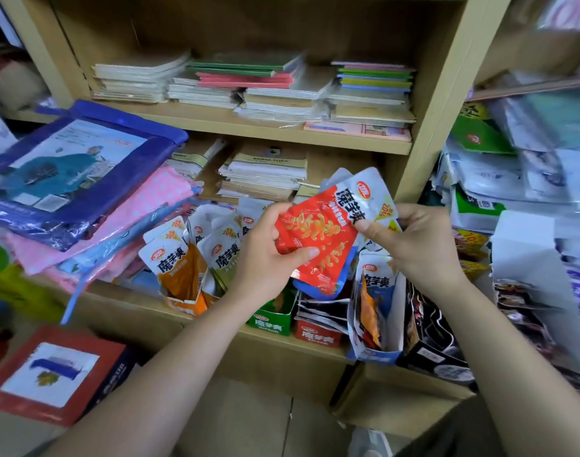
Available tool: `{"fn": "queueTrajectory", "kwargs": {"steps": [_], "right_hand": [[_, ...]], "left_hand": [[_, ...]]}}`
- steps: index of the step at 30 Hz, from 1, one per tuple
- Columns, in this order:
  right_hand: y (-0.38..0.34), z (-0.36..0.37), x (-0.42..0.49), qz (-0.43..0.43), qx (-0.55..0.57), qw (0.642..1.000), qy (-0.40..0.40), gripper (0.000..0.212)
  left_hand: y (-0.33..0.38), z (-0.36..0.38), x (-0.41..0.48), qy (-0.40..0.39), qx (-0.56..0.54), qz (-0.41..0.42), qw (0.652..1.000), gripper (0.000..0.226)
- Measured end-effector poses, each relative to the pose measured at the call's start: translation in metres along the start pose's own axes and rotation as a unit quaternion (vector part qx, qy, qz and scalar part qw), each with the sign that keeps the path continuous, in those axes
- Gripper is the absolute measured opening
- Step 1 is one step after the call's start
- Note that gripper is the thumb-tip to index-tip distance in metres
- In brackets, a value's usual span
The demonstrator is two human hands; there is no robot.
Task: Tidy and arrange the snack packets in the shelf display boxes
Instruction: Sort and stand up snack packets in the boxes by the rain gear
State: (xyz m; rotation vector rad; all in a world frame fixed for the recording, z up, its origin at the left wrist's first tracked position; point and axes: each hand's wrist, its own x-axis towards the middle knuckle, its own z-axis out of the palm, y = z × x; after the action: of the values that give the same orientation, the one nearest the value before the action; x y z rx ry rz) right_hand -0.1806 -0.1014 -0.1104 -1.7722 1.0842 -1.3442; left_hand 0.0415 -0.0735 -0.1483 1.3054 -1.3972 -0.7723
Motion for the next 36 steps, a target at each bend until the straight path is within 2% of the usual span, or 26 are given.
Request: {"fn": "queueTrajectory", "kwargs": {"steps": [4, 9, 12, 17, 20, 24, 28, 32, 34, 36], "right_hand": [[0.003, -0.013, 0.001, -0.018, -0.047, 0.998, 0.022, 0.015], [0.006, -0.020, -0.002, -0.048, -0.093, 0.988, 0.117, 0.005], [0.004, -0.028, -0.002, -0.057, -0.108, 0.973, 0.194, 0.007], [-0.001, -0.035, -0.002, -0.047, -0.105, 0.957, 0.267, 0.031], [0.001, -0.041, -0.001, -0.035, -0.088, 0.954, 0.286, 0.006], [0.002, -0.047, -0.001, -0.028, -0.093, 0.952, 0.291, 0.005], [0.005, -0.052, -0.003, -0.022, -0.084, 0.951, 0.297, 0.004], [0.000, -0.055, -0.007, -0.040, -0.077, 0.946, 0.312, 0.005], [-0.002, -0.057, -0.009, -0.047, -0.064, 0.943, 0.322, 0.003], [-0.003, -0.059, -0.011, -0.053, -0.068, 0.942, 0.325, 0.003]], "left_hand": [[-0.002, -0.007, 0.004, 0.038, -0.047, -0.019, 0.998, 0.051], [-0.009, -0.002, 0.000, 0.055, 0.032, -0.045, 0.997, 0.050], [-0.014, 0.000, -0.001, 0.077, 0.060, -0.067, 0.993, 0.048], [-0.016, 0.000, -0.009, 0.024, 0.152, -0.054, 0.987, 0.053], [-0.015, 0.001, -0.014, -0.025, 0.193, -0.028, 0.980, 0.060], [-0.012, -0.001, -0.019, -0.075, 0.223, -0.014, 0.972, 0.047], [-0.012, -0.001, -0.026, -0.028, 0.223, 0.022, 0.974, 0.052], [-0.003, 0.007, -0.025, 0.012, 0.289, 0.047, 0.956, 0.033], [0.004, 0.008, -0.020, -0.032, 0.339, 0.026, 0.940, 0.023], [0.009, 0.005, -0.013, -0.108, 0.381, 0.000, 0.918, 0.021]]}}
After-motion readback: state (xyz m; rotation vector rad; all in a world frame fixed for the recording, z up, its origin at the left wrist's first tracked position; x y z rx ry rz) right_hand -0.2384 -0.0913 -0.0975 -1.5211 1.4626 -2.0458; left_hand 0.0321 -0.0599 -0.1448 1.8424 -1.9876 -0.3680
